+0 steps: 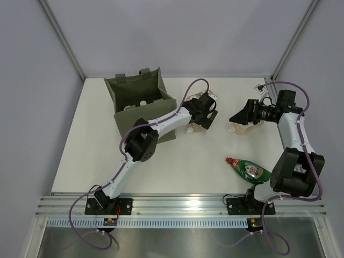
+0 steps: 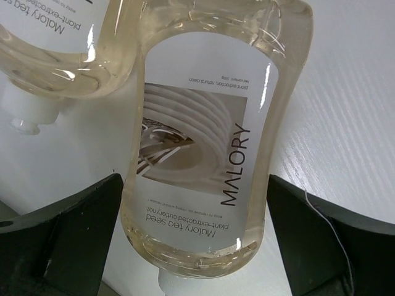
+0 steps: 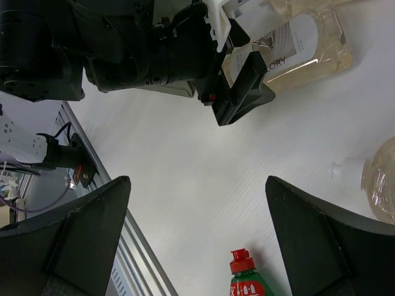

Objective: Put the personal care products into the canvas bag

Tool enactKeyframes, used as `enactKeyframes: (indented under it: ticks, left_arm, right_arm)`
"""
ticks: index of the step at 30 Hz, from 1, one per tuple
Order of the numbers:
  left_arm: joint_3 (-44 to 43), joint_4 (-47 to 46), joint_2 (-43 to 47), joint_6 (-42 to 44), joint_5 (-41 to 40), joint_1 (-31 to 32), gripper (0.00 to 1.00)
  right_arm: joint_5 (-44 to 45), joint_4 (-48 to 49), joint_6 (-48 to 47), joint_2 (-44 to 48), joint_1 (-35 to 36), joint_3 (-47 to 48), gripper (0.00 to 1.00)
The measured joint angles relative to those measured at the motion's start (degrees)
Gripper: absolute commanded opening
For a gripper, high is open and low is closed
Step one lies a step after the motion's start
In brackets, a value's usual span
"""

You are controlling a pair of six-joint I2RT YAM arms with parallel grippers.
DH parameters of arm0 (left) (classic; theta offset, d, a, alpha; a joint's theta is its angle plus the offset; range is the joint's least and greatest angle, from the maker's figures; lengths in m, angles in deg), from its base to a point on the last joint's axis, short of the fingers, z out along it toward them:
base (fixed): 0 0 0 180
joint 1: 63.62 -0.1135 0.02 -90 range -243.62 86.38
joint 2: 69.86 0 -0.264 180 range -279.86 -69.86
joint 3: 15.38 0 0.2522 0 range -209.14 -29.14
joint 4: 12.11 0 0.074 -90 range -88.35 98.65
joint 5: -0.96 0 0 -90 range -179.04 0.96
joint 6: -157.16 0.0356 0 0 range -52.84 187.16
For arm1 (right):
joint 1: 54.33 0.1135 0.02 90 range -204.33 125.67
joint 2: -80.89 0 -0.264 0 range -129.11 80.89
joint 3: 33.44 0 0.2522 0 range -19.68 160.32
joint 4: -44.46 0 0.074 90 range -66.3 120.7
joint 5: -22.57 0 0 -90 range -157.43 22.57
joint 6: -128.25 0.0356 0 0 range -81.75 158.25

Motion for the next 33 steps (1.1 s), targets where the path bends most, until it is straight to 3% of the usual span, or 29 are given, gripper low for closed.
enactKeyframes:
  ticks: [9,33]
  left_arm:
    - [-0.1,-2.7,0.5,-0.4,11.6,-2.2,0.99]
    - [-2.4,-5.5,-1.6,-2.7,11.0,-2.3,0.99]
  right_arm:
    - [0.0,0.2,0.1,0.0,0.0,0.0,1.0]
    - [0.5,0.6,0.8,0.0,0.0,0.0,1.0]
